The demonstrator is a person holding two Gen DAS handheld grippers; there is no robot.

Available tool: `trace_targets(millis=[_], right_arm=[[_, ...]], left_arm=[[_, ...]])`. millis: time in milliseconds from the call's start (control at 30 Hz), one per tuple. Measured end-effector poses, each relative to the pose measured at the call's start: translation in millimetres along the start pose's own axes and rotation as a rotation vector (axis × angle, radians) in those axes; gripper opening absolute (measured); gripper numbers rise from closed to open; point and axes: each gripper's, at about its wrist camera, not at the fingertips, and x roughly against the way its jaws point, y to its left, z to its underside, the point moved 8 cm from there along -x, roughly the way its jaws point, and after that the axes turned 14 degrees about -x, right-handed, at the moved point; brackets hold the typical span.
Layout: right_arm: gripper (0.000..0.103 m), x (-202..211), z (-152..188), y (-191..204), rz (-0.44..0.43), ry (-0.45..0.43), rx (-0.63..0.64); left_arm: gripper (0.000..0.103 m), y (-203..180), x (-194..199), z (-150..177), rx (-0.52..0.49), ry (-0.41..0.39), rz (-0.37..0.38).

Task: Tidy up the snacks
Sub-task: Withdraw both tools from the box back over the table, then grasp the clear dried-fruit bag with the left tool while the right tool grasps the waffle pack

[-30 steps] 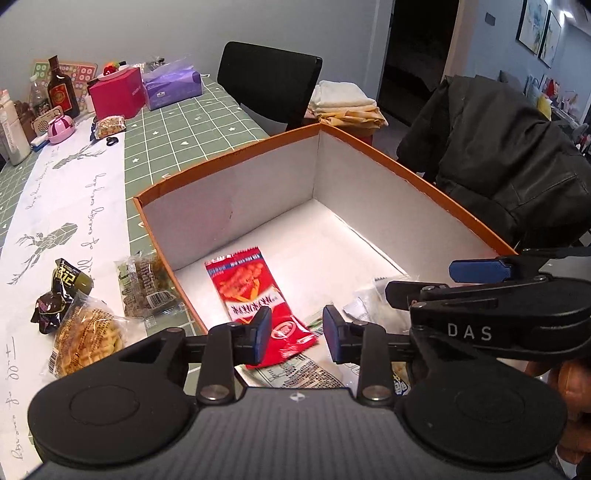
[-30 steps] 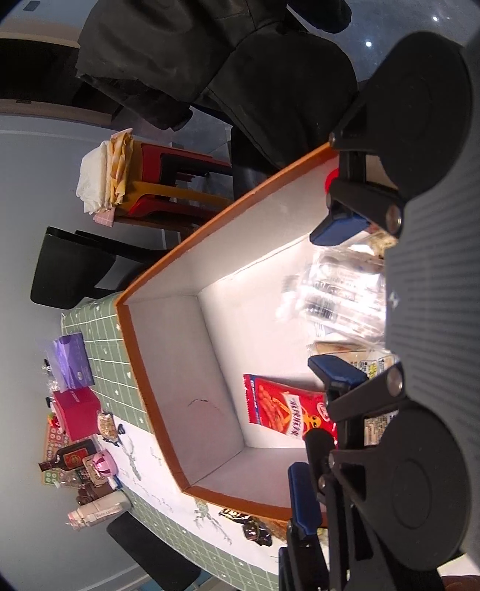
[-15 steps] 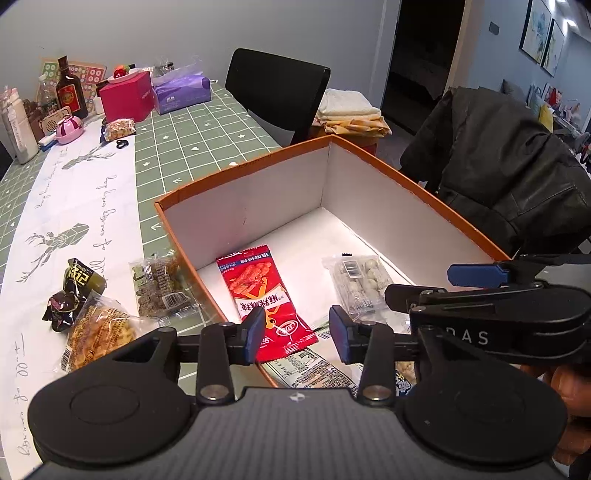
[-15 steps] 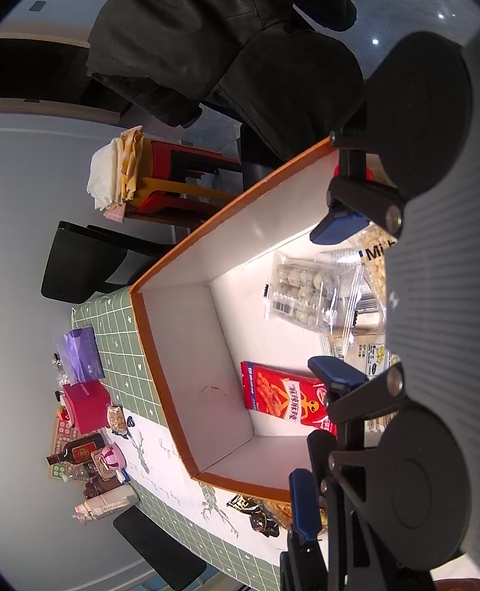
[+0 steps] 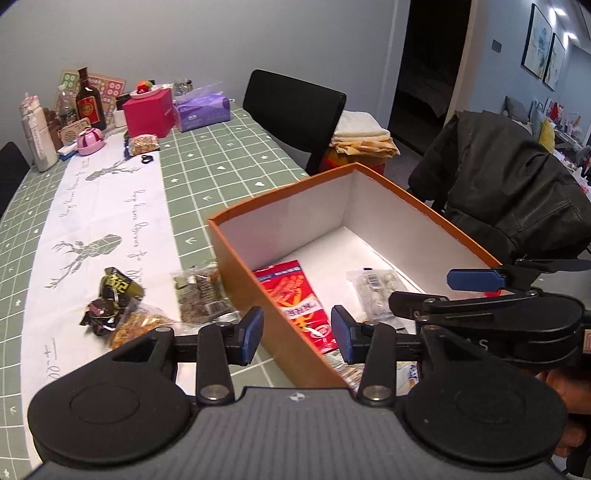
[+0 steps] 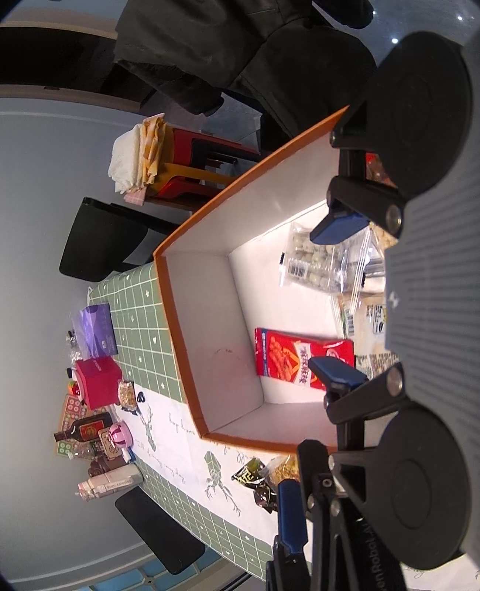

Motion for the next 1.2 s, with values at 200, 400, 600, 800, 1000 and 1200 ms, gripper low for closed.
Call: trace_targets(millis=[200, 400, 600, 800, 1000, 1200], right_arm=[[0.066, 7.7, 3.9, 25.3, -0.017, -0.012, 0.054], [0.066, 12.5, 8.9, 53.2, -0.032, -0.020, 0.103], [0.066, 11.9, 15.6, 79.3, -0.045, -0.020, 0.150], [0.066, 12.8, 17.3, 94.4, -0.058, -0.026, 0.172], [0.066, 13.9, 21.2, 98.5, -0.063, -0.027, 0.195], [0.066, 16.1, 20.7, 96.0, -0.067, -0.031, 0.194]], left_arm=[[0.051, 42.3, 13.6, 15.6, 0.047, -0.001, -0.041], [0.051, 82.2, 23.7, 35.5, 0.091, 0.006, -0.076], [0.051, 113.3, 32.8, 56.0, 0.117, 0.011, -0.102], [0.051, 102.7, 32.8, 81.2, 0.124, -0.021, -0.041], [0.069, 62.9, 25.7, 101.0, 0.068, -0.080, 0.096], [0.087, 13.6, 17.8, 104.9, -0.086, -0.148, 0.219]])
